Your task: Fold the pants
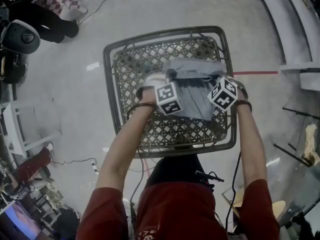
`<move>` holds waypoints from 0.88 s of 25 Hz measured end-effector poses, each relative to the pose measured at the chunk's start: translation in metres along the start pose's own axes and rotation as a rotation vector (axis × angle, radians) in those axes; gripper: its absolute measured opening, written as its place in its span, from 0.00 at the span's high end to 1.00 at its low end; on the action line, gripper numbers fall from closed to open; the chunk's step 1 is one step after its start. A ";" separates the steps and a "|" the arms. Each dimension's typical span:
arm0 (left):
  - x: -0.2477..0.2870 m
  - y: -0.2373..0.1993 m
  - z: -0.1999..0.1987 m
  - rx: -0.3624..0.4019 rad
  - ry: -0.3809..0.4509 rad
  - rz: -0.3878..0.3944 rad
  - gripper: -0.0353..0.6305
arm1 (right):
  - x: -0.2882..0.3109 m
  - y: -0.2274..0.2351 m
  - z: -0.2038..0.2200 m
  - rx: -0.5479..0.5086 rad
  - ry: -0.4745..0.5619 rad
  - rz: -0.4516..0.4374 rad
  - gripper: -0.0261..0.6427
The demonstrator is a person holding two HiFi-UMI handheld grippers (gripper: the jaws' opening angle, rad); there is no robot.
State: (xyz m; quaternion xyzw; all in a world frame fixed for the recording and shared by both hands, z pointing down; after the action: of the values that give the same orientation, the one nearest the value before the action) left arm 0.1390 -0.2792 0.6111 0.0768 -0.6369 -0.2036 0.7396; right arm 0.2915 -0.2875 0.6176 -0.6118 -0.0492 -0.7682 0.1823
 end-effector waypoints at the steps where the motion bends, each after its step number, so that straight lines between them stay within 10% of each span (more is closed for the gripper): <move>1: 0.002 0.001 0.000 0.007 -0.005 -0.005 0.80 | 0.002 0.000 0.000 0.002 0.004 0.004 0.92; 22: 0.033 -0.049 -0.004 -0.104 0.000 -0.129 0.70 | 0.020 0.043 -0.006 0.064 0.047 0.153 0.75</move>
State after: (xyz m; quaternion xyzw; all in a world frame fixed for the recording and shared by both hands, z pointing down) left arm 0.1369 -0.3372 0.6225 0.0793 -0.6192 -0.2838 0.7279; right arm 0.2964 -0.3337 0.6293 -0.5893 -0.0225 -0.7643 0.2608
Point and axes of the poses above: the fingertips, and each gripper's own axes: x forward along the fingers, y to its right, z out of its underside, the point moved 6 cm from there along -x, backward along the fingers, and after that the axes turned 9 degrees about -y, right-handed, at the moved point
